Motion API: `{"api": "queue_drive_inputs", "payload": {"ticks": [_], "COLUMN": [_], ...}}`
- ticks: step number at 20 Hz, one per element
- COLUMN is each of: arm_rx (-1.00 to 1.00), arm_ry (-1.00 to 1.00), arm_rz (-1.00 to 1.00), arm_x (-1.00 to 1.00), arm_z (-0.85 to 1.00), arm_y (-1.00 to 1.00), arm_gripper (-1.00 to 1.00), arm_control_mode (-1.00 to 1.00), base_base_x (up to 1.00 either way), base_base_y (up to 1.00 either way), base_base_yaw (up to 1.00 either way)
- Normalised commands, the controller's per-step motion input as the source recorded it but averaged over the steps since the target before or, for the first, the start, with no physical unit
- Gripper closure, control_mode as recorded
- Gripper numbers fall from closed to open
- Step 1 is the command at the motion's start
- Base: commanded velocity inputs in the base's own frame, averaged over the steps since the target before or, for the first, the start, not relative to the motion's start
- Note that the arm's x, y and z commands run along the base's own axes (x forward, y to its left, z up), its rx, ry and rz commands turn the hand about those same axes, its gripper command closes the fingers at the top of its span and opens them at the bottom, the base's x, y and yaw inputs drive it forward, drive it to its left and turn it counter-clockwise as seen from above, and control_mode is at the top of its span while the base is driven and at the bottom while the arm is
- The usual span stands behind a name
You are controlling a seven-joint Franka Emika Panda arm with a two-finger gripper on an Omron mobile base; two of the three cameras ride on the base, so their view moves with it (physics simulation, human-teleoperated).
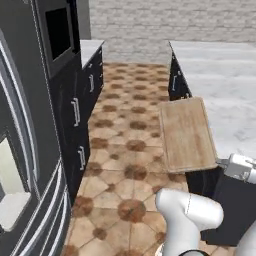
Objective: Move the cutting board and knife to the sink. Then move spray from the cabinet to the counter.
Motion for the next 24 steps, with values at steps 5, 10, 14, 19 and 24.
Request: {"api": "queue_drive_inputs", "payload": {"ticks": [5, 10, 14, 19, 24], "arm_rx": [0.00, 0.00, 0.00, 0.00, 0.00], "arm_ry": [0.00, 0.00, 0.00, 0.00, 0.00], "arm_rz": [0.00, 0.00, 0.00, 0.00, 0.00], "arm_x": [0.00, 0.00, 0.00, 0.00, 0.00], "arm_z": [0.00, 0.00, 0.00, 0.00, 0.00], "arm_y": [0.00, 0.00, 0.00, 0.00, 0.00], "arm_gripper": [1.00, 1.00, 1.00, 1.00, 1.00], "arm_control_mode": [1.00, 1.00, 1.00, 1.00, 1.00], "base_base_x": [0.00, 0.00, 0.01, 0.17, 0.36], "base_base_y": [-0.05, -0.28, -0.42, -0.38, -0.39], "base_base_yaw": [-0.99, -0.97, -0.93, -0.90, -0.89]}}
